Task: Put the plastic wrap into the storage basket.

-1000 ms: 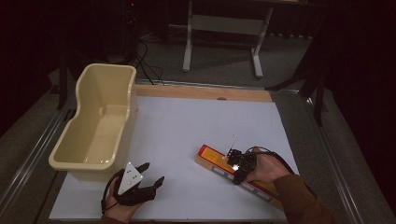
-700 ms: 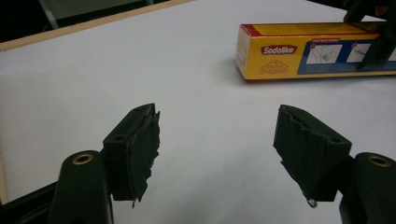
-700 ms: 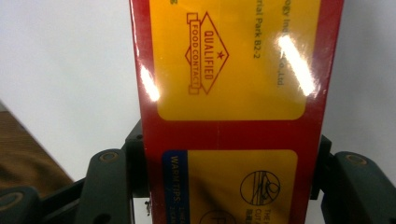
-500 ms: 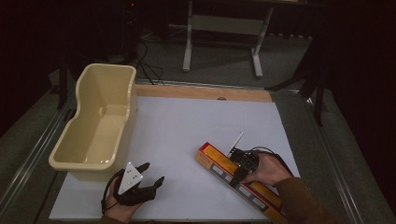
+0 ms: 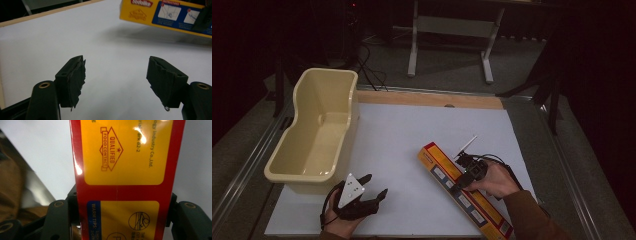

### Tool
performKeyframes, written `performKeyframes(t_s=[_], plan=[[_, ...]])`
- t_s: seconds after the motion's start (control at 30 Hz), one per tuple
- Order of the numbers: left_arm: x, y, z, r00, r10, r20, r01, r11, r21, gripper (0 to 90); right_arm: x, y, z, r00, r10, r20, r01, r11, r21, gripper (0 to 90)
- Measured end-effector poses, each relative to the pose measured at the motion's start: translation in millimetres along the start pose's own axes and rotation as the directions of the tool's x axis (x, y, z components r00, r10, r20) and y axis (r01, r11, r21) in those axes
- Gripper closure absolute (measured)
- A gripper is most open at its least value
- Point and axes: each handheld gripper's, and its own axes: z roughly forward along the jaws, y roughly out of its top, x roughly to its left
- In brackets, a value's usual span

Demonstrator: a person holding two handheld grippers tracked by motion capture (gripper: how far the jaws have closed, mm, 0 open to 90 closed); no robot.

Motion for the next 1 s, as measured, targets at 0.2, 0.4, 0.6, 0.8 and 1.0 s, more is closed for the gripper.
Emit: performKeyframes(t_s=[0.2, 0.4, 0.6, 0.8, 1.0], plan=[[-0.2, 0.0, 0.1, 1.0, 0.002, 0.005, -0.002, 1.0, -0.001, 30.6, 7.5, 3.1, -6.3, 0.9977, 0.012, -0.067, -0.017, 0.997, -0.072, 40.9], [-0.6, 0.0, 0.7, 1.0, 0.004, 0.009, -0.004, 1.0, 0.002, 29.9, 12.6, 7.8, -13.0, 0.9933, 0.025, -0.113, -0.04, 0.99, -0.134, 41.0], [-0.7, -0.1, 0.9, 0.9999, 0.003, 0.01, -0.003, 1.0, 0.003, 29.8, 13.1, 12.8, -22.6, 0.9762, 0.041, -0.213, -0.084, 0.976, -0.2, 41.0], [-0.8, 0.0, 1.0, 0.9999, 0.005, 0.011, -0.005, 1.0, 0.003, 29.8, 17.5, 17.4, -33.2, 0.9776, 0.055, -0.203, -0.114, 0.95, -0.291, 41.5], [-0.3, 0.1, 0.8, 0.9999, 0.004, 0.01, -0.004, 1.0, 0.002, 29.8, 18.8, 24.9, -37.7, 0.9548, 0.068, -0.289, -0.166, 0.929, -0.33, 41.5]])
